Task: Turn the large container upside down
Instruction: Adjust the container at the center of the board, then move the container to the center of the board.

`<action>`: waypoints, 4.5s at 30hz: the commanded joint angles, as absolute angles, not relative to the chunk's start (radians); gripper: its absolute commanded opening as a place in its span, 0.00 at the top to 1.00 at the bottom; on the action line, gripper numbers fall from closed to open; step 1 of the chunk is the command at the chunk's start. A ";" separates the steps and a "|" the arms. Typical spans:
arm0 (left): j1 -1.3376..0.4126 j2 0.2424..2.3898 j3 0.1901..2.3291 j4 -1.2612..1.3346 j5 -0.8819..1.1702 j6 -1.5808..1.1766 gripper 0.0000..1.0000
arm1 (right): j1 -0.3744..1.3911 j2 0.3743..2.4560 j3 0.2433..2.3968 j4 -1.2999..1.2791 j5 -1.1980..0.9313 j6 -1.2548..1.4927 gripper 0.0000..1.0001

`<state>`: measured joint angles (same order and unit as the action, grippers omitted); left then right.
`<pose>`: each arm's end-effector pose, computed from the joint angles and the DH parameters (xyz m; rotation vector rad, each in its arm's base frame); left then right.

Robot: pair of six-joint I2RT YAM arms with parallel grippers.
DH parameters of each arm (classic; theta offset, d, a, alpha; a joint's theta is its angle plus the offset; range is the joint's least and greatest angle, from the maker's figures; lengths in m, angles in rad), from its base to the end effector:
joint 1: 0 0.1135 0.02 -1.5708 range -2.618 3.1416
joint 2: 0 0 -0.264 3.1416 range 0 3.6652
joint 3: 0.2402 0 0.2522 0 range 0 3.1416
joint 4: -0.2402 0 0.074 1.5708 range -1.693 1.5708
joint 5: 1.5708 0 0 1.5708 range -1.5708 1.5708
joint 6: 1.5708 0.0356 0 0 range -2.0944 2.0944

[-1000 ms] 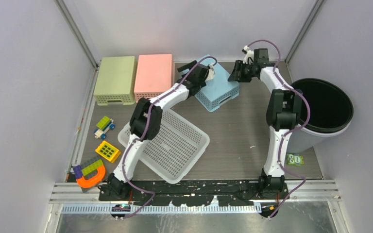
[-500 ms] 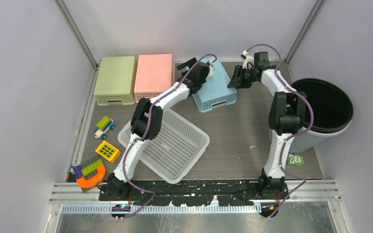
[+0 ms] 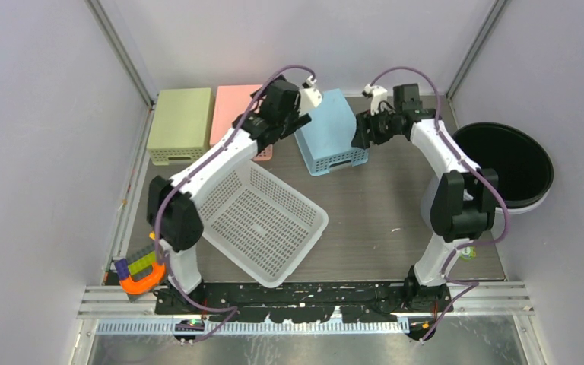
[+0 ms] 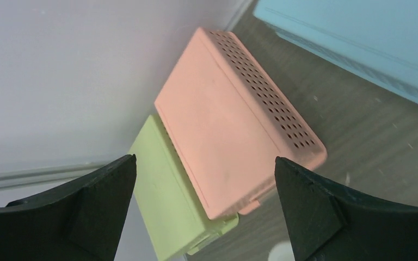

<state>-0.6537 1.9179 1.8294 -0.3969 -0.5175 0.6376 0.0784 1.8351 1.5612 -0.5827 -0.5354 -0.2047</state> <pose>0.3695 -0.2608 0.3509 0.9490 1.7905 0.5199 0.4069 0.0502 0.2808 -0.5667 2.2810 0.5850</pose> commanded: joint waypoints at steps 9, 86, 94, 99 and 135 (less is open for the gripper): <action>-0.658 1.397 1.350 -0.745 0.065 0.650 0.00 | 0.162 1.649 1.309 -0.382 -0.346 -0.498 0.26; -0.666 1.547 1.397 -0.806 -0.031 0.712 0.00 | 0.323 1.990 1.419 -0.205 -0.297 -0.585 0.26; -0.666 1.505 1.442 -0.761 -0.084 0.689 0.00 | 0.374 2.058 1.517 -0.236 -0.280 -0.555 0.27; -0.666 1.522 1.448 -0.703 -0.167 0.679 0.00 | 0.383 2.072 1.554 -0.265 -0.297 -0.531 0.27; -0.528 1.416 1.286 -0.603 -0.049 0.670 0.00 | 0.164 2.301 2.129 -0.537 -0.349 0.234 0.34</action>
<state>-0.5526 1.4975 1.2930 -0.6472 -0.1219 0.6693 0.1757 2.3066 2.0575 -0.5152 -0.3149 0.1802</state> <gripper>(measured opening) 0.996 0.665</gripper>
